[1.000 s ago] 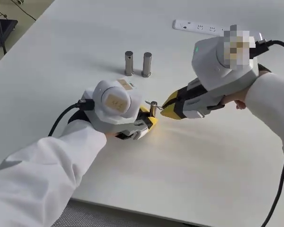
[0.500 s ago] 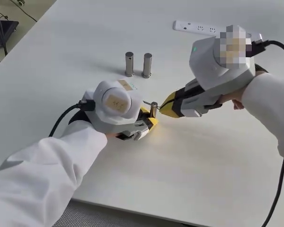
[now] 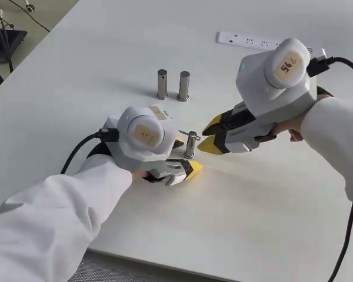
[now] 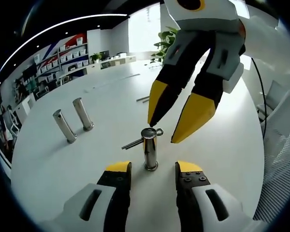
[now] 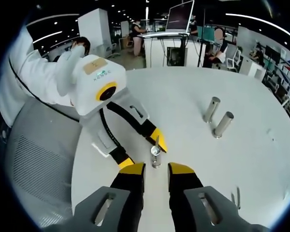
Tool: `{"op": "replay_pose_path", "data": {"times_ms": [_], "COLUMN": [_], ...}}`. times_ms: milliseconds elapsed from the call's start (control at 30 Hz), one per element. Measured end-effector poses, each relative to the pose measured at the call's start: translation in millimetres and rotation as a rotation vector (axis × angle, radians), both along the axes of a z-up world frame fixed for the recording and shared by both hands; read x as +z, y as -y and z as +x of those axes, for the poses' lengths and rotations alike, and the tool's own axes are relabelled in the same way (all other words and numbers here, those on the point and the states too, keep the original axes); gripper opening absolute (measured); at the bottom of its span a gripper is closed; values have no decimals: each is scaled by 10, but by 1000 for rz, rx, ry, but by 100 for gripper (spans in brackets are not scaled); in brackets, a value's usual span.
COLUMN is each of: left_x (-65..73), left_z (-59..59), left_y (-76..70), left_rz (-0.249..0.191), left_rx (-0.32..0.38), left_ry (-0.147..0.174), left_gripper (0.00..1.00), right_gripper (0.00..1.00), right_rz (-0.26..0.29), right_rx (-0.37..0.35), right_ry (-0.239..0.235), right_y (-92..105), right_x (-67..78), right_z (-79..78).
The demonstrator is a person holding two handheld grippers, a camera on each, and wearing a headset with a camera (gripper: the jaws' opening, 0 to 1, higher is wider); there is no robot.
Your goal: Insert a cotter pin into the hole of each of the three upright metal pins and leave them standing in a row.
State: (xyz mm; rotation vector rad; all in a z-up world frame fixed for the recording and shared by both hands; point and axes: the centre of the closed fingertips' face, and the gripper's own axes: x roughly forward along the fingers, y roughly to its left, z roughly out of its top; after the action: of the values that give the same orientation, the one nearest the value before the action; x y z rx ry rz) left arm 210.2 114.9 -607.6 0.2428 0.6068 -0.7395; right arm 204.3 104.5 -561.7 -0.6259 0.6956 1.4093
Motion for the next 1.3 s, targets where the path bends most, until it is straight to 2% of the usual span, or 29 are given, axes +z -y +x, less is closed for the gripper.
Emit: {"op": "replay_pose_path", "data": {"times_ms": [67, 200, 333, 467, 500, 600, 767, 933, 1067, 1133, 1167, 1200, 1300], "left_x": [49, 211, 343, 412, 451, 492, 493, 538, 553, 567, 562, 561, 600], "left_z": [-12, -38, -108, -186, -188, -206, -235, -279, -355, -353, -355, -360, -379], "left_y": [-38, -89, -118, -177, -190, -245, -376, -475, -511, -539, -557, -562, -567], "left_rz": [-15, -74, -153, -180, -205, -223, -203, -232, -224, -202, -196, -198, -241], "left_rx": [5, 1, -20, -31, -18, -3, 22, 47, 29, 23, 28, 29, 41], "left_ry": [2, 15, 0, -1, 8, 13, 13, -11, -27, 3, 3, 0, -11], "left_gripper": [39, 52, 66, 83, 87, 98, 99, 99, 99, 99, 99, 99, 99], "right_gripper": [14, 14, 15, 16, 16, 16, 14, 13, 11, 10, 10, 10, 10], "right_rz": [7, 32, 50, 60, 61, 66, 65, 80, 89, 87, 89, 93, 90], "right_rx": [-6, -28, -49, -61, -63, -71, -78, -89, -106, -106, -107, -104, -104], "right_ry": [-4, -17, -26, -37, -38, -45, -43, -42, -31, -30, -37, -40, -35], "right_y": [-2, -10, -5, -1, -2, -12, -35, -88, -140, -162, -183, -201, -231], "right_x": [4, 13, 7, -10, -12, -21, -33, -23, -44, -59, -67, -80, -98], "right_z": [-9, -26, -31, -44, -44, -49, -44, -19, 23, 26, 18, 7, 5]}}
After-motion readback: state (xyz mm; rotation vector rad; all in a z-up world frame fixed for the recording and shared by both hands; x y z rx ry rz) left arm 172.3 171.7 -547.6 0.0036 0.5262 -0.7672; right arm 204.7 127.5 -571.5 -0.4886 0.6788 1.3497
